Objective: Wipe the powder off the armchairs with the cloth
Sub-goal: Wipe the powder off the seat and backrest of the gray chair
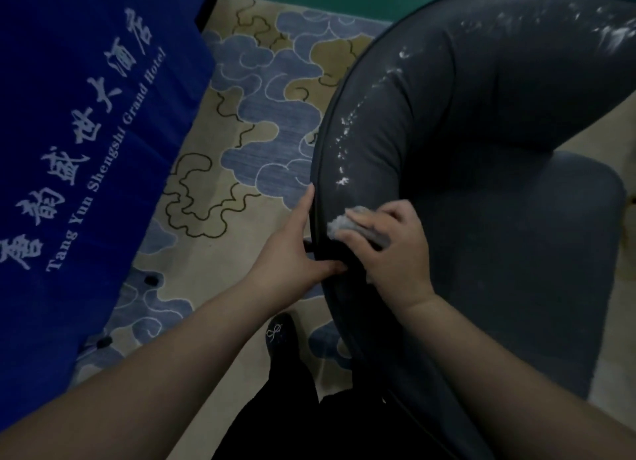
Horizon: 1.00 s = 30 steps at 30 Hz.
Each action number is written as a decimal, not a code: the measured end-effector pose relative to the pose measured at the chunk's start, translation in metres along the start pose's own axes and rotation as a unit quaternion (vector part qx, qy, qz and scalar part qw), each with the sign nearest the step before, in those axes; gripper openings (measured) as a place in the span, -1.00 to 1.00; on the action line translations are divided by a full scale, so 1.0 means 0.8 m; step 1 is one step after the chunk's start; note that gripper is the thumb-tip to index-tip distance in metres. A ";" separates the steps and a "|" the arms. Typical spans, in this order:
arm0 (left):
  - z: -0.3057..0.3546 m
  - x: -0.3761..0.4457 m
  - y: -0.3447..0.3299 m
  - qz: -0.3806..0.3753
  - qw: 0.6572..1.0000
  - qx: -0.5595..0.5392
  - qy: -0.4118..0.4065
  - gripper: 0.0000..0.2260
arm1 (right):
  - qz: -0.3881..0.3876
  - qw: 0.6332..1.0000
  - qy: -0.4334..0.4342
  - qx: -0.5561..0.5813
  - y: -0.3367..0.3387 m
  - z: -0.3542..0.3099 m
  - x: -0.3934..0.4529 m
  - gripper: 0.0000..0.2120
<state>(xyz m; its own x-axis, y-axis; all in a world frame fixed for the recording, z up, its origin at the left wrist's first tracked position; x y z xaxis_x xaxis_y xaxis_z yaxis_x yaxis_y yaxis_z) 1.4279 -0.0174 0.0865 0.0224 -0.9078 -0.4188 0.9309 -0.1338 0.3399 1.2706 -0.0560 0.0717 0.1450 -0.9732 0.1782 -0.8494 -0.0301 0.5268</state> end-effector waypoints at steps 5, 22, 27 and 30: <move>-0.006 0.010 0.007 -0.025 1.000 0.013 0.006 0.06 | 0.041 0.998 -0.030 -0.025 -0.015 -0.009 0.032 -0.75; 0.001 0.058 0.030 -0.089 0.996 -0.003 -0.027 0.13 | 0.027 0.998 -0.052 -0.037 -0.020 -0.008 0.058 -0.72; 0.000 0.070 0.032 -0.113 0.993 -0.006 -0.027 0.14 | 0.037 0.998 -0.027 -0.045 -0.031 -0.013 0.077 -0.75; 0.002 0.079 0.034 -0.109 0.993 -0.005 -0.033 0.14 | 0.038 0.998 -0.023 -0.051 -0.041 -0.013 0.128 -0.75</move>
<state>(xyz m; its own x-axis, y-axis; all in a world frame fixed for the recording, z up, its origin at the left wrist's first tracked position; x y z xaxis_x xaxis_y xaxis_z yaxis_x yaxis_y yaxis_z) 1.4542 -0.0789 0.0704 -0.2042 -0.8813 -0.4261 0.9144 -0.3272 0.2386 1.3189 -0.1524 0.0815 0.0576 -0.9813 0.1834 -0.8006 0.0643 0.5957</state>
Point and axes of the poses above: each hand's wrist, its own x-axis towards the middle knuckle, its own y-axis out of the back of the hand, z = x × y, the point moved 3 cm from there along x, towards the middle knuckle, and after that the axes turned 1 degree about -x, right-handed, at the moved point
